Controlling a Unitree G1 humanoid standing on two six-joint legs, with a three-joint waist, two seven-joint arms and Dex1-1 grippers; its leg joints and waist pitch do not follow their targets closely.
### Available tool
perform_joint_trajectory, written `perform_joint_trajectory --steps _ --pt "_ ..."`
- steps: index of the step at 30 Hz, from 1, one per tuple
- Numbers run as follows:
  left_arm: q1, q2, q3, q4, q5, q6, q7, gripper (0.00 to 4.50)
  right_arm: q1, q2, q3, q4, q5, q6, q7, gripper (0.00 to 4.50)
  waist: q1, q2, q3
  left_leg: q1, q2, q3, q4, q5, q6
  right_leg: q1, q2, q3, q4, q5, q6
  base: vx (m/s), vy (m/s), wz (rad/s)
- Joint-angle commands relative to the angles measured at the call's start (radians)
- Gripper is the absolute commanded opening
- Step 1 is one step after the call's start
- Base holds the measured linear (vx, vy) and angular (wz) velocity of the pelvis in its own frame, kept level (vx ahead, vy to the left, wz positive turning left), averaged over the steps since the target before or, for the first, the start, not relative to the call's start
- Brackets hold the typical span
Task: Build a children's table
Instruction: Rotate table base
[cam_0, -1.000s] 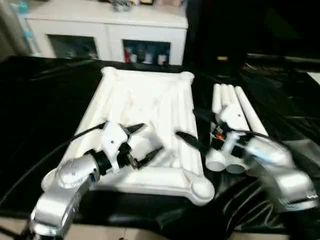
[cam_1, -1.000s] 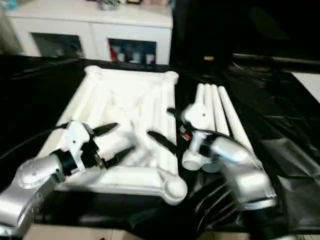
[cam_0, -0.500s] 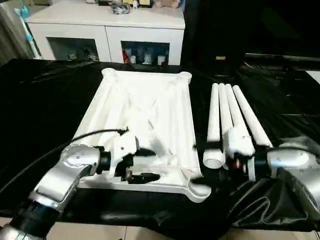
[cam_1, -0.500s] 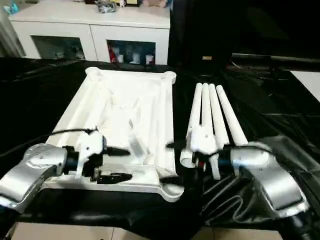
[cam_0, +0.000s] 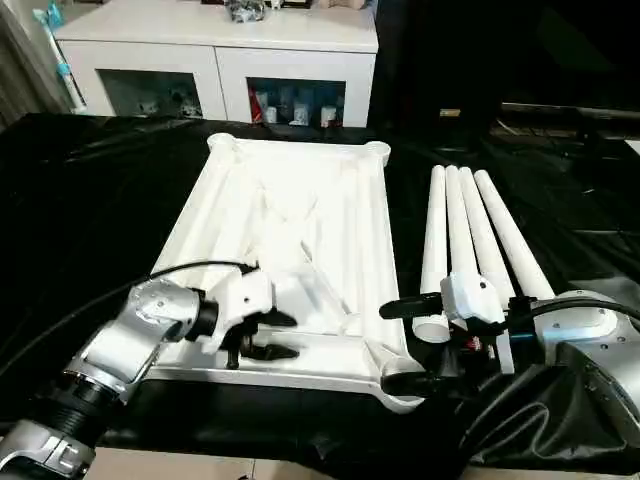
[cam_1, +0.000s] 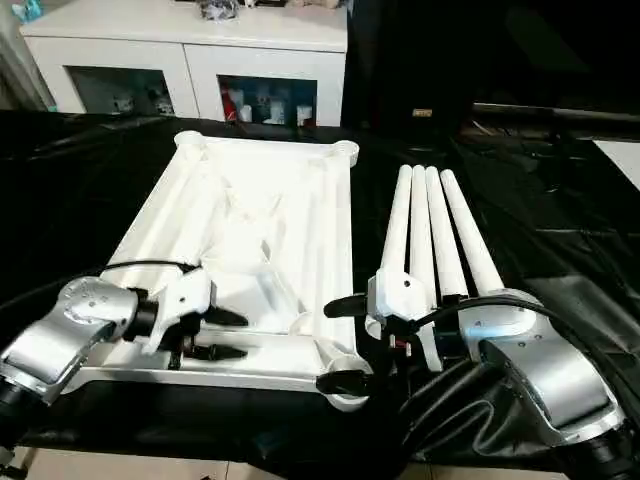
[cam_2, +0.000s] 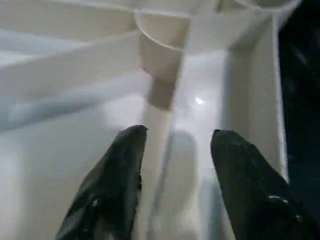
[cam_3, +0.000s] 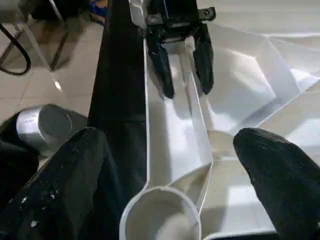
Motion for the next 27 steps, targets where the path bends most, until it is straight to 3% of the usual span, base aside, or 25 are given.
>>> perform_joint_trajectory --steps 1,3,4,10,16,22,27 --pt "-0.032 0.009 -0.010 0.032 0.035 -0.027 0.007 2.06 -0.003 -0.010 0.014 -0.006 -0.020 0.012 -0.013 4.50 0.002 0.007 -0.051 -0.001 0.066 -0.018 -0.099 -0.224 0.013 0.048 -0.064 0.041 -0.080 -0.267 -0.244 0.000 0.000 0.00" --pt "-0.037 0.005 -0.009 0.046 0.042 -0.037 0.013 2.05 -0.004 -0.008 0.016 -0.005 -0.021 0.013 -0.015 4.50 0.004 0.007 -0.052 -0.001 0.066 -0.018 -0.098 -0.212 0.011 0.048 -0.065 0.041 -0.079 -0.264 -0.239 0.000 0.000 0.00" --pt "-0.044 0.001 -0.003 0.063 0.048 -0.053 0.017 1.78 -0.005 -0.005 0.022 -0.009 -0.024 0.016 -0.019 4.50 0.004 0.007 -0.053 -0.003 0.067 -0.019 -0.098 -0.201 0.012 0.050 -0.066 0.041 -0.078 -0.249 -0.241 0.000 0.000 0.00" --pt "-0.055 -0.003 0.007 0.080 0.050 -0.061 0.014 1.40 -0.002 0.007 0.039 -0.001 -0.044 0.004 -0.026 4.50 0.003 0.009 -0.057 -0.004 0.068 -0.016 -0.095 -0.161 0.021 0.050 -0.065 0.039 -0.068 -0.151 -0.272 0.000 0.000 0.00" --pt "-0.062 -0.002 0.012 0.112 0.060 -0.082 0.017 0.90 -0.002 0.007 0.040 0.049 -0.059 -0.035 -0.013 4.50 0.002 0.010 -0.052 -0.002 0.068 -0.017 -0.099 -0.218 0.011 0.047 -0.066 0.041 -0.076 -0.232 -0.260 0.000 0.000 0.00" --pt "-0.066 0.000 0.019 0.130 0.066 -0.088 0.030 0.36 0.001 0.014 0.044 0.110 -0.078 -0.088 -0.005 4.50 0.002 0.008 -0.053 -0.005 0.068 -0.017 -0.098 -0.192 0.018 0.049 -0.067 0.040 -0.073 -0.198 -0.268 0.000 0.000 0.00" --pt "-0.063 0.021 0.037 0.160 0.079 -0.103 0.046 0.09 0.002 0.033 0.057 0.149 -0.097 -0.128 -0.009 4.50 -0.003 0.005 -0.052 -0.008 0.068 -0.017 -0.100 -0.211 0.016 0.051 -0.069 0.039 -0.076 -0.235 -0.260 0.000 0.000 0.00"
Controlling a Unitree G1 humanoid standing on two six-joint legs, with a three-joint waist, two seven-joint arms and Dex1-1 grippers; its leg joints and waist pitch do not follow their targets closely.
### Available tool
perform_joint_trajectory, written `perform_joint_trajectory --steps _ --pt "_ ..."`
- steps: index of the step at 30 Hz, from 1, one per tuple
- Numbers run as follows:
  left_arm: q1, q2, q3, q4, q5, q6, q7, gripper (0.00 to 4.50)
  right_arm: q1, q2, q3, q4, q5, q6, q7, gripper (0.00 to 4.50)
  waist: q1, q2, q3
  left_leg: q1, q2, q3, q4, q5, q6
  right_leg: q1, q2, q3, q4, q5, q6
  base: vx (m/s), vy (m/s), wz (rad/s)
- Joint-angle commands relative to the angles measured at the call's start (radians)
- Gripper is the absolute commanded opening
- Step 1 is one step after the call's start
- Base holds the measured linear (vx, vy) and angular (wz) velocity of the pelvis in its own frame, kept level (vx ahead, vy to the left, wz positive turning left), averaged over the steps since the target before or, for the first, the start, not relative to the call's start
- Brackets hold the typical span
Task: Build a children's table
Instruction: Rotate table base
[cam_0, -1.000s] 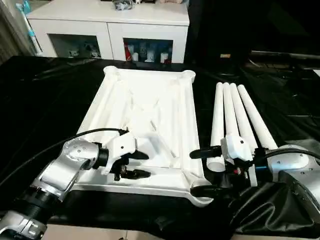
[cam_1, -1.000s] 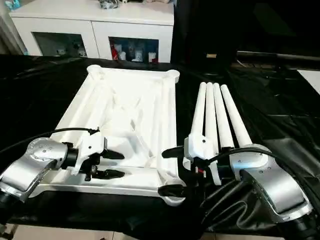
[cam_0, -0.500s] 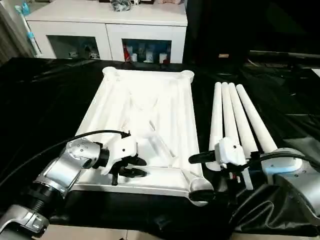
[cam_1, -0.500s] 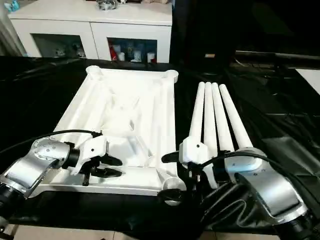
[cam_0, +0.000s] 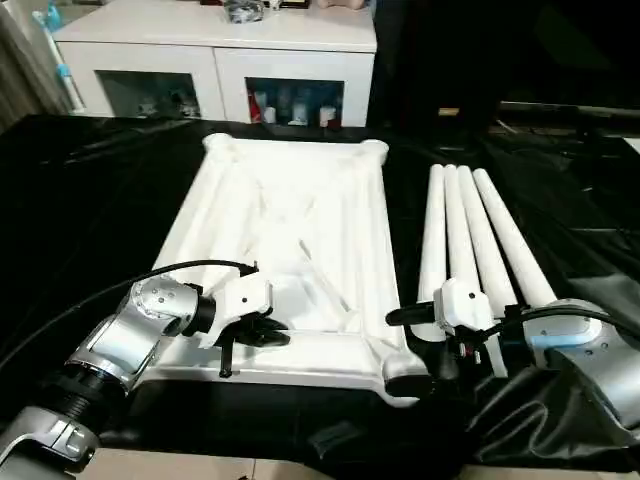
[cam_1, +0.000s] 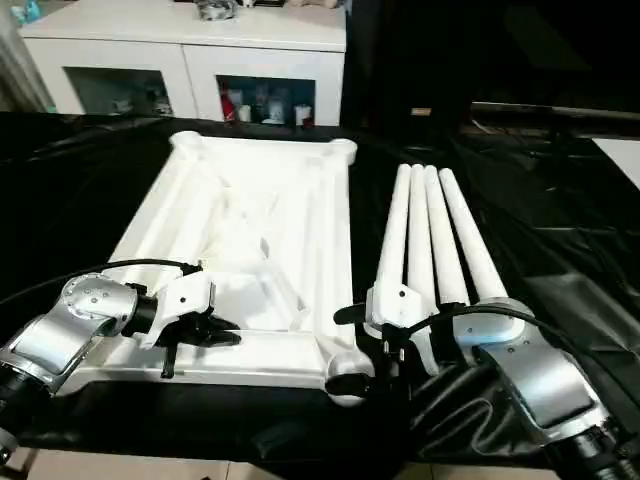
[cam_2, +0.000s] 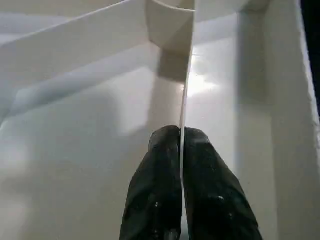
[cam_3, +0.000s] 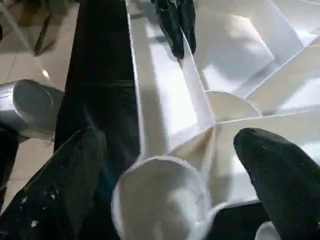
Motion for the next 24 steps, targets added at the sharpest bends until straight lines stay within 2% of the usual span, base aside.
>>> perform_joint_trajectory --steps 1,5,8,10,11,13,18,24 --pt "-0.010 0.030 0.046 0.028 0.024 0.004 0.042 0.03 0.001 0.007 0.015 -0.003 -0.011 -0.014 -0.003 4.50 0.005 0.004 -0.051 -0.007 0.066 -0.021 -0.100 -0.216 0.017 0.051 -0.068 0.039 -0.077 -0.239 -0.258 0.000 0.000 0.00" --pt "-0.008 0.057 0.088 0.064 0.019 -0.008 0.071 0.03 -0.002 0.027 0.012 -0.009 -0.012 -0.013 -0.021 4.50 -0.006 0.002 -0.053 -0.012 0.063 -0.021 -0.098 -0.196 0.022 0.053 -0.067 0.039 -0.076 -0.229 -0.257 0.000 0.000 0.00" --pt "0.001 0.089 0.110 0.093 0.018 -0.034 0.074 0.03 -0.002 0.030 0.008 -0.014 -0.015 -0.011 -0.025 4.50 -0.009 0.002 -0.053 -0.010 0.064 -0.019 -0.098 -0.189 0.025 0.051 -0.065 0.040 -0.077 -0.232 -0.255 0.000 0.000 0.00" --pt "-0.001 0.108 0.116 0.120 0.030 -0.063 0.088 0.03 -0.004 0.030 0.006 -0.013 -0.015 -0.013 -0.024 4.50 -0.008 0.004 -0.054 -0.008 0.065 -0.018 -0.098 -0.178 0.025 0.050 -0.064 0.040 -0.076 -0.213 -0.259 0.000 0.000 0.00" --pt "-0.002 0.111 0.117 0.126 0.034 -0.069 0.093 0.03 -0.004 0.029 0.006 -0.012 -0.016 -0.014 -0.024 4.50 -0.007 0.002 -0.055 -0.008 0.065 -0.017 -0.097 -0.173 0.027 0.050 -0.063 0.040 -0.075 -0.200 -0.261 0.000 0.000 0.00" --pt "-0.017 0.131 0.118 0.186 0.078 -0.148 0.150 0.03 -0.009 0.030 0.002 -0.010 -0.020 -0.016 -0.029 4.50 -0.006 0.002 -0.054 -0.007 0.066 -0.016 -0.097 -0.167 0.032 0.049 -0.061 0.039 -0.074 -0.173 -0.267 0.000 0.000 0.00" --pt "-0.039 0.110 0.147 0.208 0.066 -0.195 0.189 0.03 -0.018 0.032 0.002 -0.045 -0.012 0.017 -0.040 4.50 -0.003 0.002 -0.054 -0.004 0.069 -0.016 -0.099 -0.174 0.022 0.050 -0.065 0.041 -0.072 -0.185 -0.265 0.000 0.000 0.00" --pt "-0.044 0.059 0.155 0.190 0.028 -0.224 0.174 0.03 -0.023 0.035 0.000 -0.086 -0.006 0.050 -0.060 4.50 0.013 0.004 -0.061 0.000 0.069 -0.010 -0.093 -0.092 0.043 0.051 -0.065 0.039 -0.059 -0.024 -0.302 0.000 0.000 0.00"
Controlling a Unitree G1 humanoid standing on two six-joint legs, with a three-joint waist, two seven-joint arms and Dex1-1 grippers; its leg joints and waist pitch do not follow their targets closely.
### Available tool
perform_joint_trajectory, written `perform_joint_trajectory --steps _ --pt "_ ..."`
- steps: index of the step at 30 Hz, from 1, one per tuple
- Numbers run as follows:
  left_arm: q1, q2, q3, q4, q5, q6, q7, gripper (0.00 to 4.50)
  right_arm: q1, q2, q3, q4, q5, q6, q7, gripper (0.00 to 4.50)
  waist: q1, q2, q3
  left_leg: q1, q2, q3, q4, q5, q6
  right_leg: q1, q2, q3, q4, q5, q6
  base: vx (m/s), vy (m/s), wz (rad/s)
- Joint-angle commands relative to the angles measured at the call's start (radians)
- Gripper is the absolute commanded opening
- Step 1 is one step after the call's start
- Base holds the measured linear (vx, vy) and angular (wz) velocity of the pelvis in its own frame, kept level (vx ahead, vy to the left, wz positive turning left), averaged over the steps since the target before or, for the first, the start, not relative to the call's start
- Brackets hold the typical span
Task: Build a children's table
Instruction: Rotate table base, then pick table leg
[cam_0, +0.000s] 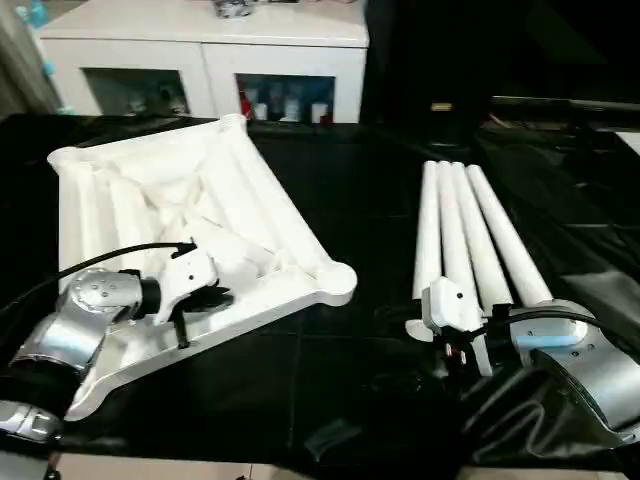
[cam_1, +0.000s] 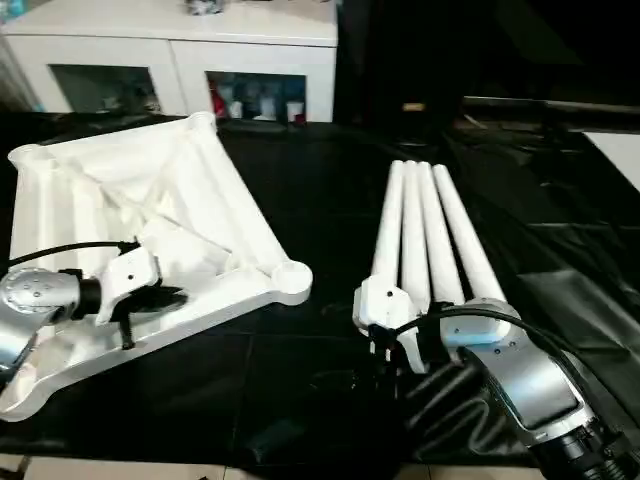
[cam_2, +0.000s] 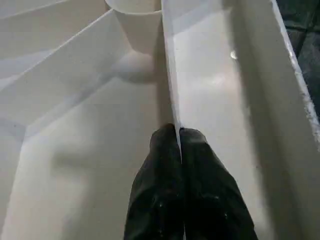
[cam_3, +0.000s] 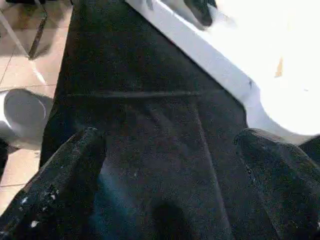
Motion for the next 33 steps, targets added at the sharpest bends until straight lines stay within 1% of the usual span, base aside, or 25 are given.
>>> perform_joint_trajectory --steps 1,4,5,6,7,9,10,11,12,13,14,15,16,17,18,20,21,22,23,24,25,26,28,30,33 --pt "-0.028 -0.014 0.014 -0.011 -0.015 -0.066 0.002 0.03 -0.013 0.002 -0.015 -0.030 0.004 0.015 -0.015 4.50 0.006 0.006 -0.062 0.000 0.064 -0.012 -0.085 -0.087 0.046 0.055 -0.072 0.039 -0.049 -0.017 -0.301 0.000 0.000 0.00" --pt "-0.027 -0.011 0.012 -0.014 -0.017 -0.073 -0.015 0.03 -0.014 0.010 -0.028 -0.047 0.005 0.025 -0.039 4.50 0.009 0.006 -0.063 0.000 0.063 -0.012 -0.084 -0.080 0.047 0.056 -0.072 0.039 -0.048 -0.001 -0.302 0.000 0.000 0.00" --pt "-0.025 -0.011 0.022 -0.026 -0.028 -0.062 -0.023 0.25 -0.018 0.020 -0.040 -0.056 0.013 0.042 -0.056 4.50 0.009 0.006 -0.061 0.000 0.063 -0.012 -0.086 -0.092 0.043 0.056 -0.073 0.039 -0.049 -0.020 -0.301 0.000 0.000 0.00" --pt "-0.026 -0.010 0.032 -0.036 -0.045 -0.047 -0.042 0.25 -0.025 0.031 -0.051 -0.056 0.019 0.056 -0.074 4.50 0.009 0.006 -0.061 0.000 0.063 -0.012 -0.086 -0.093 0.040 0.057 -0.073 0.039 -0.050 -0.027 -0.299 0.000 0.000 0.00" --pt "-0.027 -0.009 0.046 -0.050 -0.064 -0.026 -0.063 0.40 -0.038 0.048 -0.064 -0.054 0.026 0.076 -0.100 4.50 0.009 0.006 -0.061 0.001 0.063 -0.012 -0.087 -0.101 0.034 0.056 -0.073 0.039 -0.051 -0.044 -0.296 0.000 0.000 0.00" --pt "-0.027 -0.007 0.054 -0.060 -0.074 -0.013 -0.070 0.40 -0.047 0.058 -0.072 -0.049 0.029 0.088 -0.118 4.50 0.008 0.008 -0.060 0.003 0.064 -0.012 -0.089 -0.110 0.020 0.054 -0.073 0.039 -0.051 -0.061 -0.297 0.000 0.000 0.00" --pt "-0.029 -0.002 0.073 -0.075 -0.091 -0.005 -0.067 0.60 -0.081 0.099 -0.097 -0.011 0.022 0.115 -0.184 4.50 0.007 0.005 -0.059 0.002 0.065 -0.012 -0.091 -0.121 0.011 0.054 -0.072 0.038 -0.051 -0.070 -0.296 0.000 0.000 0.00" --pt "-0.030 -0.001 0.075 -0.077 -0.093 -0.004 -0.067 0.72 -0.085 0.104 -0.101 -0.007 0.021 0.118 -0.193 4.50 0.005 0.006 -0.057 0.004 0.061 -0.010 -0.091 -0.133 0.002 0.050 -0.071 0.038 -0.053 -0.094 -0.292 0.000 0.000 0.00" --pt "-0.033 0.002 0.088 -0.086 -0.104 0.001 -0.062 0.80 -0.111 0.139 -0.125 0.021 0.031 0.150 -0.240 4.50 0.004 0.003 -0.057 0.004 0.060 -0.009 -0.091 -0.141 -0.001 0.051 -0.071 0.038 -0.055 -0.111 -0.288 0.000 0.000 0.00" --pt "-0.043 0.010 0.115 -0.098 -0.118 0.014 -0.047 0.79 -0.162 0.216 -0.187 0.079 0.056 0.221 -0.355 4.50 0.002 0.001 -0.057 0.003 0.056 -0.010 -0.092 -0.144 -0.016 0.051 -0.071 0.040 -0.056 -0.154 -0.275 0.000 0.000 0.00" --pt "-0.043 0.010 0.116 -0.099 -0.119 0.014 -0.046 0.79 -0.163 0.218 -0.188 0.080 0.057 0.224 -0.358 4.50 -0.001 0.003 -0.057 0.002 0.054 -0.010 -0.092 -0.145 -0.022 0.050 -0.071 0.040 -0.057 -0.168 -0.271 0.000 0.000 0.00" --pt "-0.048 0.015 0.127 -0.103 -0.121 0.020 -0.037 0.82 -0.186 0.257 -0.221 0.106 0.068 0.263 -0.419 4.50 0.000 0.000 -0.057 0.003 0.054 -0.010 -0.093 -0.144 -0.029 0.049 -0.069 0.039 -0.059 -0.183 -0.264 0.000 0.000 0.00" --pt "-0.049 0.023 0.147 -0.127 -0.128 0.027 -0.017 1.10 -0.221 0.323 -0.275 0.158 0.062 0.313 -0.543 4.50 0.001 0.004 -0.057 0.007 0.055 -0.009 -0.093 -0.142 -0.038 0.046 -0.067 0.040 -0.058 -0.181 -0.259 0.000 0.000 0.00" --pt "-0.048 0.024 0.156 -0.140 -0.134 0.033 -0.013 1.20 -0.233 0.346 -0.293 0.176 0.054 0.329 -0.591 4.50 -0.004 0.004 -0.058 0.004 0.052 -0.008 -0.094 -0.126 -0.052 0.045 -0.065 0.039 -0.054 -0.166 -0.257 0.000 0.000 0.00" --pt "-0.039 0.025 0.166 -0.178 -0.143 0.052 -0.004 1.22 -0.250 0.374 -0.315 0.210 0.028 0.334 -0.667 4.50 -0.003 0.007 -0.059 0.006 0.053 -0.008 -0.094 -0.126 -0.059 0.044 -0.065 0.037 -0.054 -0.163 -0.254 0.000 0.000 0.00" --pt "-0.024 0.024 0.175 -0.234 -0.152 0.080 0.006 1.27 -0.270 0.402 -0.337 0.248 0.002 0.336 -0.741 4.50 -0.001 0.003 -0.062 0.007 0.053 -0.002 -0.092 -0.095 -0.074 0.045 -0.061 0.035 -0.050 -0.100 -0.250 0.000 0.000 0.00" --pt "-0.024 0.024 0.175 -0.234 -0.152 0.080 0.006 1.41 -0.270 0.402 -0.337 0.248 0.002 0.336 -0.741 4.50 0.001 0.005 -0.064 0.009 0.053 -0.001 -0.091 -0.086 -0.073 0.045 -0.062 0.035 -0.046 -0.078 -0.253 0.000 0.000 0.00" --pt "0.011 0.008 0.179 -0.337 -0.176 0.132 0.017 1.56 -0.290 0.419 -0.345 0.281 -0.035 0.350 -0.804 4.50 0.005 0.006 -0.065 0.007 0.054 0.001 -0.090 -0.068 -0.070 0.047 -0.063 0.034 -0.043 -0.047 -0.255 0.000 0.000 0.00" --pt "0.030 -0.004 0.179 -0.392 -0.192 0.161 0.023 1.63 -0.300 0.425 -0.347 0.289 -0.048 0.377 -0.823 4.50 0.002 -0.002 -0.064 -0.001 0.055 -0.001 -0.092 -0.046 -0.066 0.054 -0.063 0.033 -0.039 -0.030 -0.257 0.000 0.000 0.00" --pt "0.042 -0.011 0.179 -0.425 -0.202 0.178 0.027 1.63 -0.306 0.429 -0.348 0.293 -0.055 0.397 -0.833 4.50 0.003 0.000 -0.065 0.001 0.055 0.001 -0.091 -0.041 -0.064 0.055 -0.064 0.032 -0.040 -0.025 -0.258 0.000 0.000 0.00" --pt "0.055 -0.023 0.176 -0.461 -0.211 0.194 0.036 1.63 -0.326 0.441 -0.363 0.298 -0.067 0.479 -0.867 4.50 0.002 -0.004 -0.063 0.001 0.055 0.004 -0.090 -0.038 -0.058 0.053 -0.062 0.032 -0.041 -0.021 -0.259 0.000 0.000 0.00" --pt "0.062 -0.030 0.173 -0.482 -0.215 0.203 0.042 1.72 -0.340 0.448 -0.374 0.302 -0.074 0.536 -0.892 4.50 0.002 -0.004 -0.063 -0.002 0.053 0.003 -0.092 -0.034 -0.055 0.056 -0.061 0.030 -0.042 -0.034 -0.255 0.000 0.000 0.00" --pt "0.088 -0.047 0.156 -0.550 -0.234 0.239 0.054 2.02 -0.387 0.452 -0.376 0.341 -0.092 0.648 -0.951 4.50 0.000 -0.004 -0.060 -0.001 0.053 0.002 -0.092 -0.039 -0.063 0.055 -0.059 0.031 -0.043 -0.066 -0.247 0.000 0.000 0.00" --pt "0.107 -0.060 0.140 -0.598 -0.245 0.266 0.060 2.05 -0.412 0.454 -0.382 0.368 -0.091 0.700 -0.979 4.50 -0.002 -0.014 -0.059 0.001 0.055 0.005 -0.094 -0.052 -0.077 0.055 -0.060 0.033 -0.047 -0.103 -0.234 0.000 0.000 0.00" --pt "0.137 -0.063 0.114 -0.677 -0.252 0.315 0.060 2.37 -0.436 0.459 -0.395 0.404 -0.081 0.759 -0.994 4.50 0.002 -0.016 -0.057 0.000 0.053 0.006 -0.094 -0.064 -0.082 0.054 -0.059 0.035 -0.051 -0.144 -0.206 0.000 0.000 0.00"
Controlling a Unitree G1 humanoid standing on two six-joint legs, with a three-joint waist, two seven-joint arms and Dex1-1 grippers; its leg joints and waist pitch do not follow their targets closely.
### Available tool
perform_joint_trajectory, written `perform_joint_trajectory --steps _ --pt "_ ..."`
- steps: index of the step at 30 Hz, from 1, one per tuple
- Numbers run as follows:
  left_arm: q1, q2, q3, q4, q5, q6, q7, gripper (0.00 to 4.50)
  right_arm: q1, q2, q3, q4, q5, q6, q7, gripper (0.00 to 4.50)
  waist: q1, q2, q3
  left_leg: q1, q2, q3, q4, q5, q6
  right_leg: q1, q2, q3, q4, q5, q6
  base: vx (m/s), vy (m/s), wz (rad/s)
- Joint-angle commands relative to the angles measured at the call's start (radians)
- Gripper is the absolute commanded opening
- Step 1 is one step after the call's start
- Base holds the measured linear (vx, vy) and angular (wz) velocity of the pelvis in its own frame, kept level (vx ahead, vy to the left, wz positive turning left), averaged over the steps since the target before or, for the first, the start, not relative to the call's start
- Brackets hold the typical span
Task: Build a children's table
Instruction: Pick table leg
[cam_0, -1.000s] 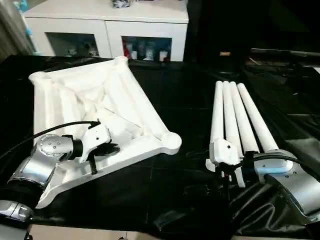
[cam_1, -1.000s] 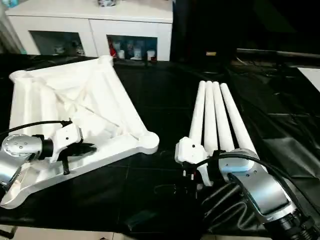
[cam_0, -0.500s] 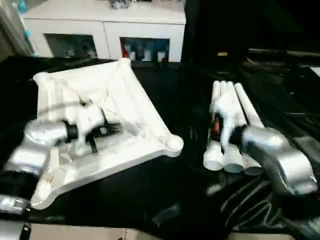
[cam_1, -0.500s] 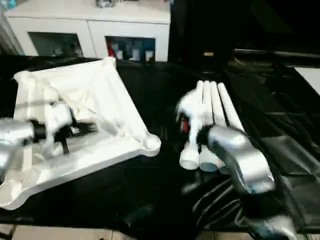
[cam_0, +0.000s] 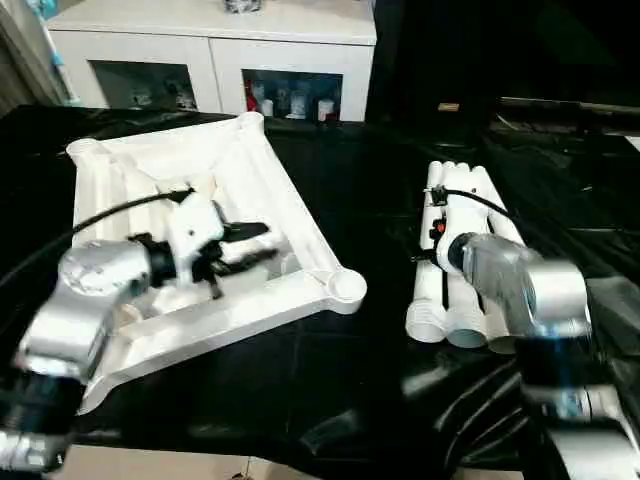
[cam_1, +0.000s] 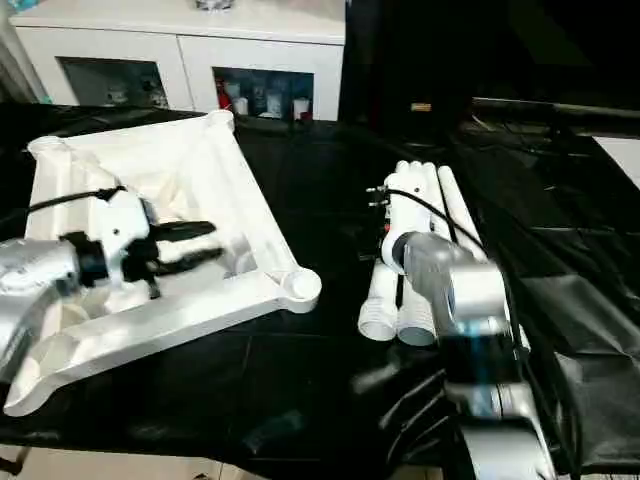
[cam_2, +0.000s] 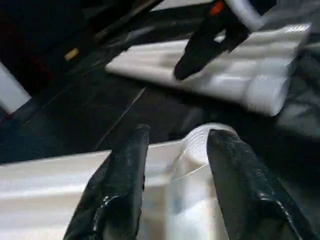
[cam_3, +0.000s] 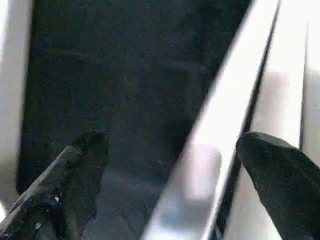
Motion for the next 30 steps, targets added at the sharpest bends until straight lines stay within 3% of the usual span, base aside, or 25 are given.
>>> perform_joint_trajectory --steps 1,4,11,13,24,30 --pt "0.007 0.006 -0.015 -0.045 -0.007 0.032 0.004 2.45 -0.014 0.003 -0.021 0.017 0.002 0.040 -0.015 4.50 0.001 -0.002 -0.062 -0.002 0.034 0.002 -0.083 -0.077 -0.056 0.057 -0.067 0.049 -0.060 -0.155 -0.184 0.000 0.000 0.00" --pt "0.031 0.017 -0.040 -0.152 -0.019 0.127 -0.004 2.45 -0.028 0.015 -0.039 0.041 -0.014 0.102 -0.037 4.50 0.002 -0.007 -0.062 -0.002 0.034 0.003 -0.083 -0.062 -0.058 0.057 -0.066 0.050 -0.060 -0.153 -0.174 0.000 0.000 0.00" --pt "0.035 0.029 -0.037 -0.196 -0.026 0.172 0.008 3.10 -0.039 0.031 -0.066 0.052 0.024 0.154 -0.032 4.50 0.001 -0.009 -0.062 -0.001 0.033 0.005 -0.083 -0.045 -0.055 0.056 -0.060 0.047 -0.055 -0.111 -0.174 0.000 0.000 0.00" --pt "0.036 0.027 -0.033 -0.207 -0.024 0.188 0.008 3.28 -0.040 0.035 -0.071 0.062 0.027 0.155 -0.027 4.15 0.002 -0.008 -0.063 0.000 0.034 0.005 -0.082 -0.042 -0.058 0.056 -0.060 0.046 -0.054 -0.100 -0.177 0.000 0.000 0.00" --pt "0.033 0.022 -0.039 -0.221 -0.018 0.208 0.028 4.26 -0.049 0.040 -0.059 0.109 0.026 0.123 -0.009 3.17 0.005 -0.012 -0.065 -0.001 0.032 0.005 -0.080 -0.028 -0.056 0.060 -0.060 0.045 -0.051 -0.079 -0.183 0.000 0.000 0.00" --pt "0.031 0.019 -0.048 -0.222 -0.014 0.210 0.033 4.50 -0.055 0.035 -0.053 0.179 0.019 0.119 0.001 2.72 0.003 -0.014 -0.066 -0.003 0.031 0.006 -0.078 -0.023 -0.052 0.061 -0.061 0.045 -0.050 -0.076 -0.192 0.000 0.000 0.00"
